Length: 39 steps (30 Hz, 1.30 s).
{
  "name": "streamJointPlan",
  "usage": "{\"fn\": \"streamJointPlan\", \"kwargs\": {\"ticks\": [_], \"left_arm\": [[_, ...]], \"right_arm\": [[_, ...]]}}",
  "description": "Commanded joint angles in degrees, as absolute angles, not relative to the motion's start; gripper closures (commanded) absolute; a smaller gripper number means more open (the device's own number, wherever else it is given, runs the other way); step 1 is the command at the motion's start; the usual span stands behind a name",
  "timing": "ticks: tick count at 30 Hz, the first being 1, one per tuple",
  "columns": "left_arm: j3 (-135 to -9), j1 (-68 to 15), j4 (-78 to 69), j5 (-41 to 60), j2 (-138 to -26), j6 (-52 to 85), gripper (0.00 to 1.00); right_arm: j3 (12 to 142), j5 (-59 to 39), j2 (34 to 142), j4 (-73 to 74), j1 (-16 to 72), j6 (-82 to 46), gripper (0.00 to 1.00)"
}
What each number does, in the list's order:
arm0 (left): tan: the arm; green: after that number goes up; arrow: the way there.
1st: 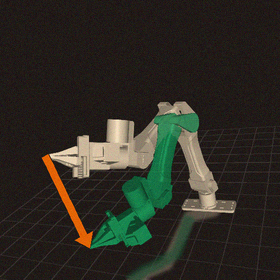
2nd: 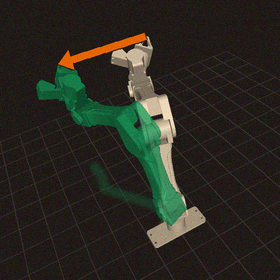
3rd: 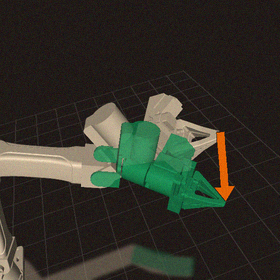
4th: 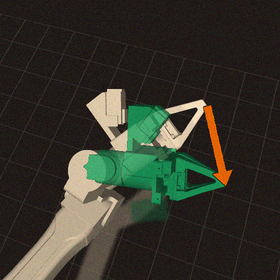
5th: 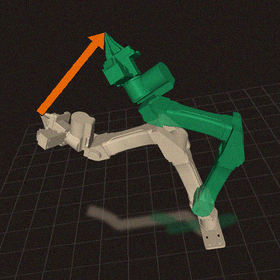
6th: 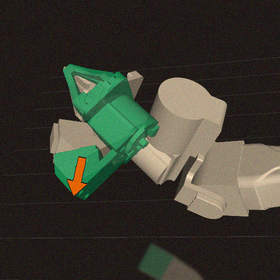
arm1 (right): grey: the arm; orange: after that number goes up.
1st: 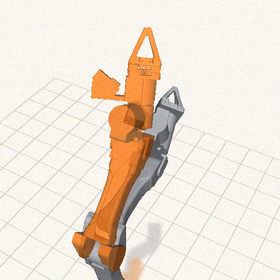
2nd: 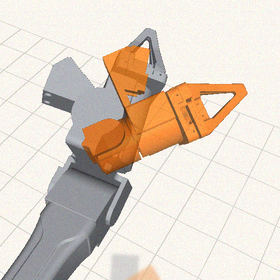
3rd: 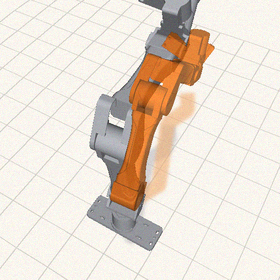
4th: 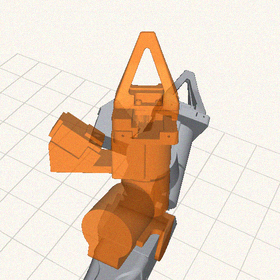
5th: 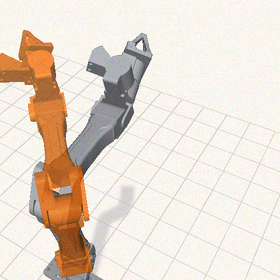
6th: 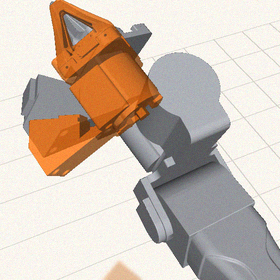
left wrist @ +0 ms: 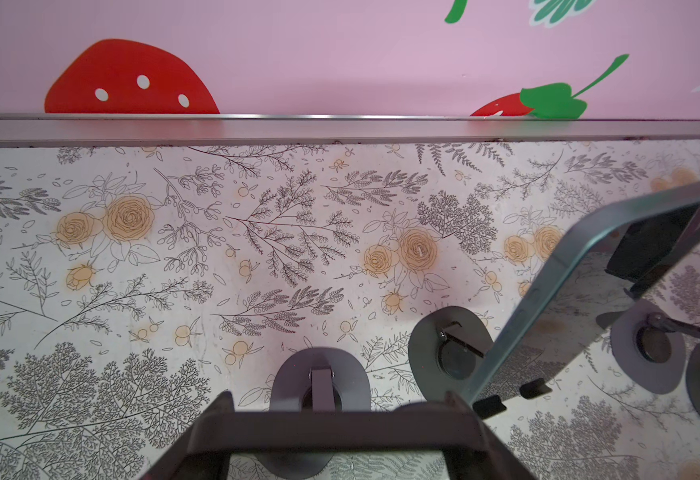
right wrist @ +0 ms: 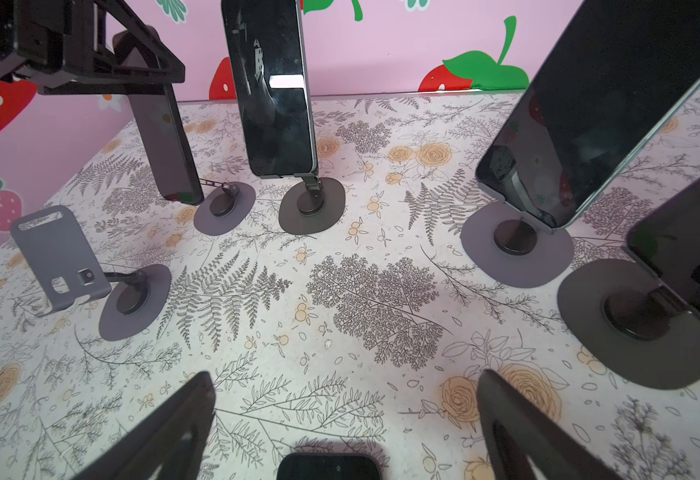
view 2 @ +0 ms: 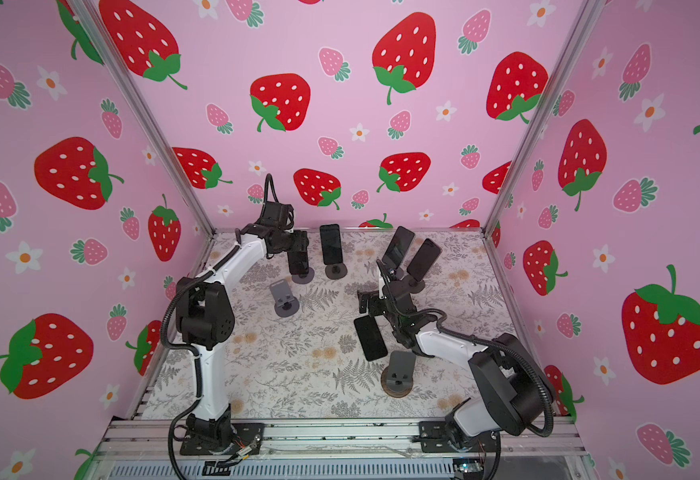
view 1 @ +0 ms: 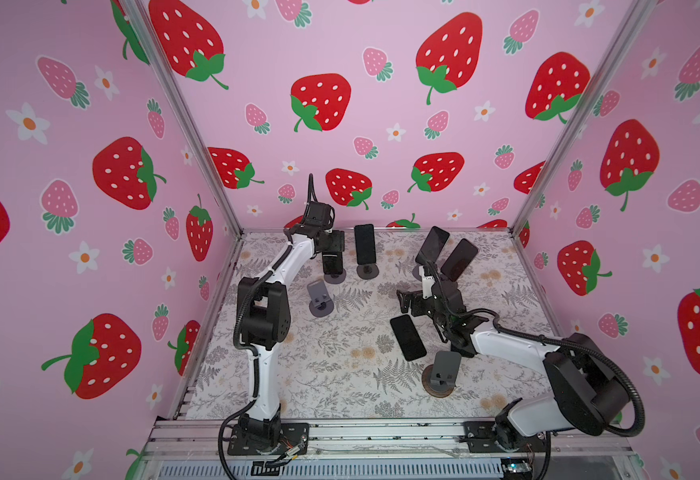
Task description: Remove the phone from the phone stand
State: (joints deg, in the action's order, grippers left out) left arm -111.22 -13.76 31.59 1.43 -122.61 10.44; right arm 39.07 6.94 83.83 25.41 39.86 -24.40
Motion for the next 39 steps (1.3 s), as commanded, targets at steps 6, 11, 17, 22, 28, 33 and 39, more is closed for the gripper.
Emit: {"fn": "streamJointPlan", "kwargs": {"ticks": [6,11,17,22,28,33,39], "left_arm": [[-117.1,-15.0,36.5,0.0,-119.5,10.4,0.4],[-117.1,-15.5,36.5,-0.4,-118.3,10.6,0.41],[-117.6,-16.0,37.2,0.0,-116.9,10.4,0.43],[-117.1,-17.7,38.2,0.0,-114.7,10.0,0.43],[-114.5,-21.0,39.8,0.0,-112.1,8.6,0.43],[-109.9,-23.6,39.6,-0.1,-109.2,8.6,0.43],[-99.3,-26.2,34.1,1.8,-103.1,10.6,0.44]], "right_arm": [[37.5,4.8,83.8,28.6,39.9,-25.0,0.0],[37.3,5.3,83.6,28.6,39.9,-25.0,0.0],[37.3,5.5,83.9,28.6,39.9,-24.8,0.0],[36.6,8.0,83.1,28.6,39.8,-24.0,0.0],[35.6,6.2,83.3,30.3,39.8,-22.9,0.0],[33.8,9.1,81.1,31.8,39.8,-22.1,0.0],[31.8,17.7,77.6,31.8,39.7,-21.4,0.0]]}}
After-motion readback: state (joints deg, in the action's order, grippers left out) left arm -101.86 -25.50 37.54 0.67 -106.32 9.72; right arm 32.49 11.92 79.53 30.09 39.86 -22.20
